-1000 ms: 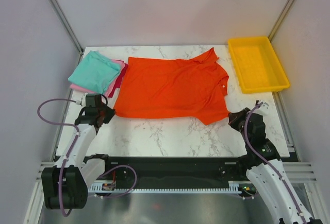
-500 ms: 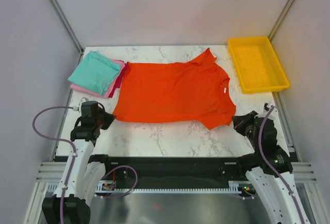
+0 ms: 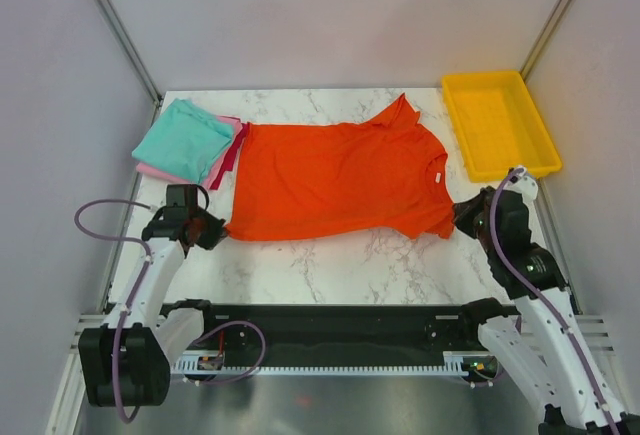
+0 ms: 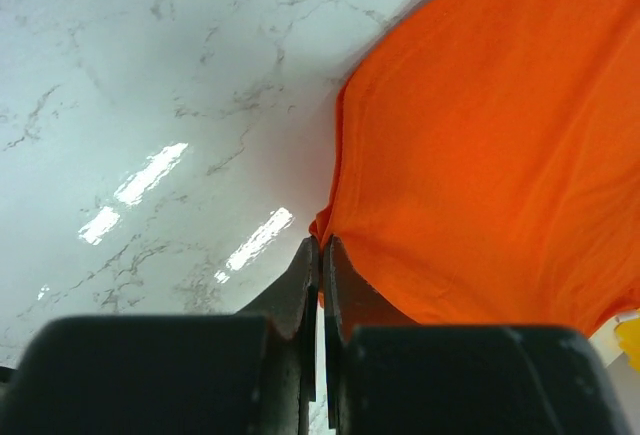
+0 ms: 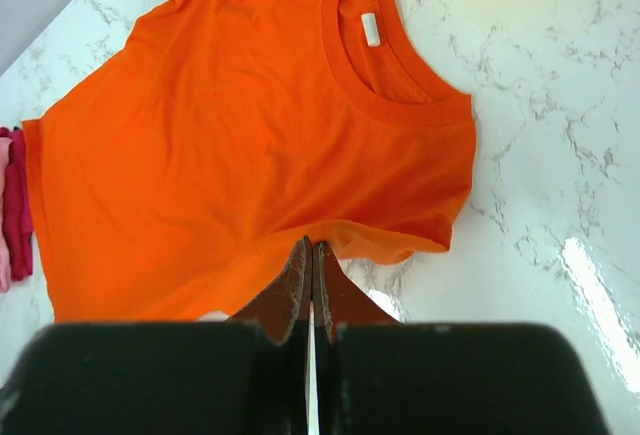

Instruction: Fold and stack the t-shirts

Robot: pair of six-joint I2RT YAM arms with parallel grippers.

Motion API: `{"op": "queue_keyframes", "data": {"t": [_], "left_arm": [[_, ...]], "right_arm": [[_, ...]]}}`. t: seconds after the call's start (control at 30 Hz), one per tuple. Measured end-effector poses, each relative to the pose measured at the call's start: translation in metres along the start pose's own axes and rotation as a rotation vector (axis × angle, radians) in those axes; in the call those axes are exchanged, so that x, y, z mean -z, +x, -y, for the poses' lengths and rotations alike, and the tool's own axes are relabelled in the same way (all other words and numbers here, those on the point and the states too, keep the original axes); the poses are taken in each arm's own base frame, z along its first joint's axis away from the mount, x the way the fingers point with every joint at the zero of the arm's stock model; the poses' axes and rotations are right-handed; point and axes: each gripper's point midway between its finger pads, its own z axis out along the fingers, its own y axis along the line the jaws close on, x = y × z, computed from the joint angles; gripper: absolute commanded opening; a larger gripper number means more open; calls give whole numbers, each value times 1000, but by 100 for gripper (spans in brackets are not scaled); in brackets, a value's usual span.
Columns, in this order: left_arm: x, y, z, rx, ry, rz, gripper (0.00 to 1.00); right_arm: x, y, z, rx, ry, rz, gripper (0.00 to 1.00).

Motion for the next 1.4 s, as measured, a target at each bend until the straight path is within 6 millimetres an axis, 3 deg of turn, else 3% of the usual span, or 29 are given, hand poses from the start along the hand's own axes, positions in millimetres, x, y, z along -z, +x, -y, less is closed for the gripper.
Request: {"op": "queue_keyframes", "data": {"t": [0.37, 0.73, 1.03, 1.1, 1.13, 1.17, 1.23, 1.3, 1.4], "left_arm": [[-4, -41, 58, 53, 0, 11, 2], [-67, -60, 89, 70, -115, -75, 2], [-93, -72, 114, 108, -113, -95, 2], [-100, -75, 119, 119, -114, -99, 9], [-106, -77, 123, 121, -113, -100, 19], [-111, -79, 127, 122, -112, -101, 47], [-120, -86, 138, 123, -99, -100, 69], [-123, -93, 149, 122, -75, -88, 82], [-114, -99, 157, 120, -45, -65, 83]], "right_arm": [[-73, -9, -20, 56, 117, -57, 0], [-153, -22, -35, 51, 192, -77, 0], [-210, -48, -48, 37, 231, -49, 0], [-224, -54, -53, 36, 233, -43, 6], [-233, -58, -56, 37, 232, -40, 39], [-242, -61, -61, 32, 227, -33, 55], [-258, -66, -66, 40, 223, -24, 76], [-270, -67, -66, 46, 225, -18, 79], [-273, -62, -61, 52, 228, -18, 79]]}}
